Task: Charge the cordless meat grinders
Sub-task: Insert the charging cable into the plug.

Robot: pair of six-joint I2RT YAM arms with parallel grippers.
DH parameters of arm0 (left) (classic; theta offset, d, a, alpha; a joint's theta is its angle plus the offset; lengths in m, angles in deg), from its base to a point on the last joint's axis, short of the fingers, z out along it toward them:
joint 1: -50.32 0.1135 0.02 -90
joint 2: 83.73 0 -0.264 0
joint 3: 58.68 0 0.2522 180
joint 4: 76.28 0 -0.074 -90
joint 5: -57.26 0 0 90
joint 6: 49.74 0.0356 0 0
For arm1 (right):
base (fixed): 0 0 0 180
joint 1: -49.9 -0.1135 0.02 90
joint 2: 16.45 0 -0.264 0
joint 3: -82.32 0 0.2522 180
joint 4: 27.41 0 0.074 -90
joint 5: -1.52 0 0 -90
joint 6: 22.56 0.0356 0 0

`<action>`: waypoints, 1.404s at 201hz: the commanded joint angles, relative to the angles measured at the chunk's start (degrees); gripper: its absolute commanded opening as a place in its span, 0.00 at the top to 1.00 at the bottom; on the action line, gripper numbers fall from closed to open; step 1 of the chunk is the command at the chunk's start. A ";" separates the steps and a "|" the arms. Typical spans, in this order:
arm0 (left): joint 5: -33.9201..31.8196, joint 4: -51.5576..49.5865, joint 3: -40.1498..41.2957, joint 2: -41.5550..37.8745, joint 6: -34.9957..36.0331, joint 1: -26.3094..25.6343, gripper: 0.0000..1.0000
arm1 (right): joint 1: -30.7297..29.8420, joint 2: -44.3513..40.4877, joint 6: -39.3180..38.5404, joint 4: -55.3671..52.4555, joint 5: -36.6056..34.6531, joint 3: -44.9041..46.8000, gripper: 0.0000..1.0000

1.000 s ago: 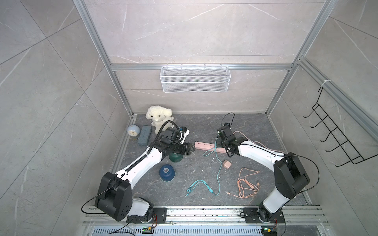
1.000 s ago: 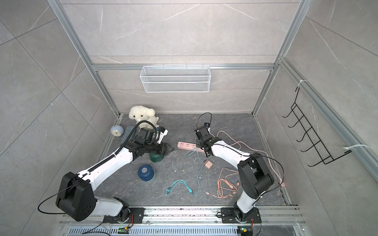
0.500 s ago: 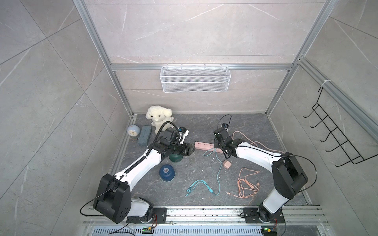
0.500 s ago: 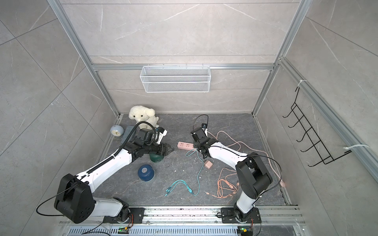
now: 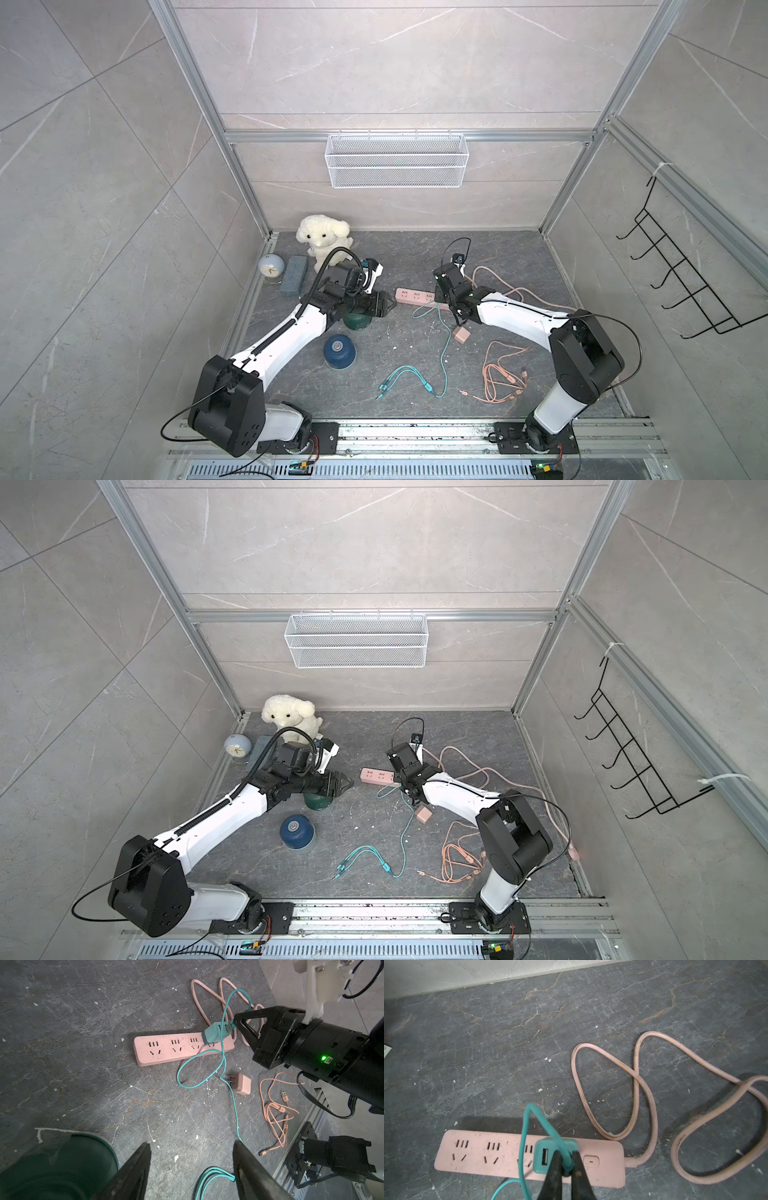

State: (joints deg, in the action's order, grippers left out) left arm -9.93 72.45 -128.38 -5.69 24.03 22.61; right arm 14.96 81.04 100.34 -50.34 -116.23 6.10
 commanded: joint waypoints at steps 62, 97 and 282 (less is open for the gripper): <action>1.19 1.52 0.71 -2.28 -0.62 0.22 0.34 | -1.49 3.41 1.01 0.20 -2.34 1.12 1.00; 1.19 1.52 0.59 -2.10 -0.79 0.20 0.34 | -3.61 3.99 1.79 -1.48 -2.22 1.77 1.00; -2.43 -1.84 -2.51 -0.18 -1.34 0.19 0.23 | -1.33 -1.26 -4.27 -8.35 10.03 -0.78 0.73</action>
State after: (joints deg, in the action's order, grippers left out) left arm -10.67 71.83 -128.05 -5.91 23.79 22.61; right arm 13.50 81.76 99.27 -52.13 -114.02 6.56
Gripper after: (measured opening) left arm 0.735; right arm 0.216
